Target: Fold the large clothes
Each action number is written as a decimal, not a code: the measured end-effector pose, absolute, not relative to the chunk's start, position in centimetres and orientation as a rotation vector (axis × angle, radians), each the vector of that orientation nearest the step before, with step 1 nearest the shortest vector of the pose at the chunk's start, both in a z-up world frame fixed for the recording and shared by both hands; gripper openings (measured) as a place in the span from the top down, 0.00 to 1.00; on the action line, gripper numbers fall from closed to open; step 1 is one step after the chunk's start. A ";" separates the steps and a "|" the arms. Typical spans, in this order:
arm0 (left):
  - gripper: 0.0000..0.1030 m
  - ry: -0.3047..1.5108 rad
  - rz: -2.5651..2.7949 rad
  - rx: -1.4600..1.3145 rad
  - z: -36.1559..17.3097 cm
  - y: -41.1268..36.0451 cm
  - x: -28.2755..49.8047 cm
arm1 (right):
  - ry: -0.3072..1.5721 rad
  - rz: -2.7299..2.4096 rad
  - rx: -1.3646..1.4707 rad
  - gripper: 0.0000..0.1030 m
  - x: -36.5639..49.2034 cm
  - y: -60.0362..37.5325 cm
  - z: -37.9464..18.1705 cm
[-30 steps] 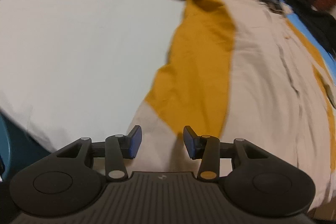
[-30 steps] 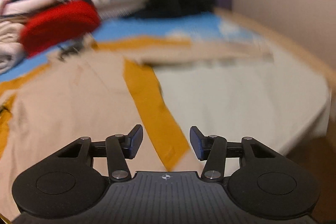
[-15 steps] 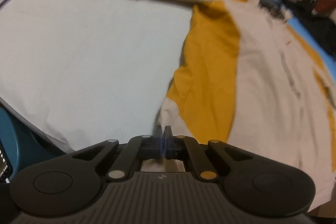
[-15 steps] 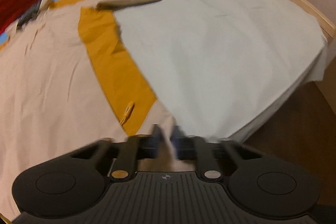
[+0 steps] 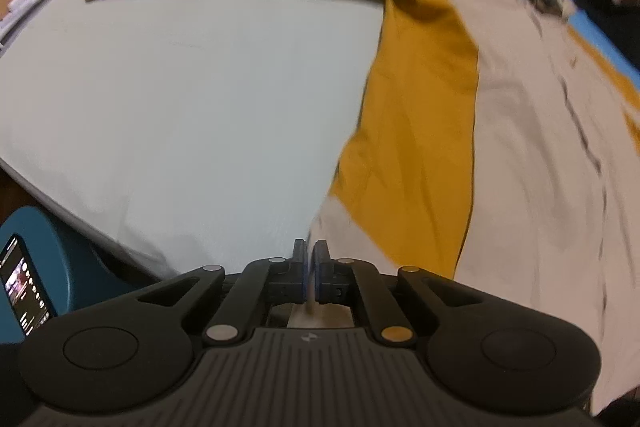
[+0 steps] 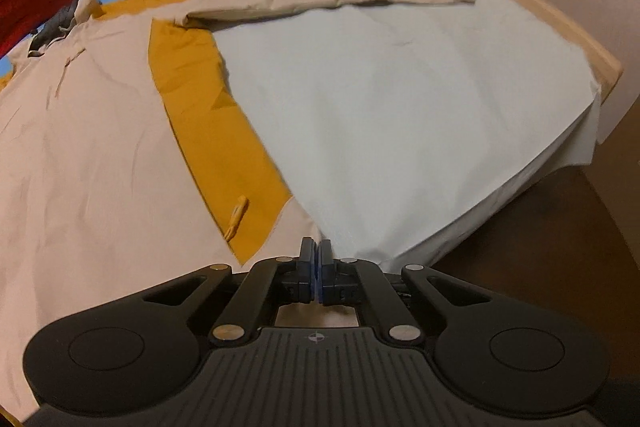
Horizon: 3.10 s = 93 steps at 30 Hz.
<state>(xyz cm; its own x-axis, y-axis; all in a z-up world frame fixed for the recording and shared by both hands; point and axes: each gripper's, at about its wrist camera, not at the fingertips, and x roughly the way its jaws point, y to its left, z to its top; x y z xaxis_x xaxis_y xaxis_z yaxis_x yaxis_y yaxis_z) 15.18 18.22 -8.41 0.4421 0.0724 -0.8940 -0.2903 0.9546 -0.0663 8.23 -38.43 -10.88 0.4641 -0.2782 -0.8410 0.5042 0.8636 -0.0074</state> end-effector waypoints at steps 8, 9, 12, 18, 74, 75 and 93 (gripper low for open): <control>0.76 1.176 0.219 -0.286 -10.8 18.3 16.3 | 1.017 -0.447 0.247 0.47 9.8 -38.3 -12.9; 0.76 1.176 0.219 -0.280 -10.9 18.3 16.4 | 1.034 -0.455 0.249 0.48 9.9 -38.5 -13.3; 1.00 1.166 0.214 -0.249 -10.8 18.1 16.4 | 1.045 -0.451 0.289 0.68 10.0 -38.9 -13.8; 1.00 1.129 0.237 -0.106 -9.7 17.1 16.1 | 0.983 -0.429 0.215 0.99 9.5 -37.8 -12.0; 0.29 0.320 -0.204 -0.002 12.4 -5.7 32.2 | 0.137 -0.148 0.168 0.58 9.7 -29.9 2.9; 0.29 0.312 -0.195 0.015 11.5 -5.0 33.1 | 0.124 -0.155 0.144 0.58 9.9 -29.8 3.3; 0.77 0.580 0.150 -0.088 -3.6 10.2 44.9 | 0.075 0.048 0.110 0.53 28.8 -23.8 5.6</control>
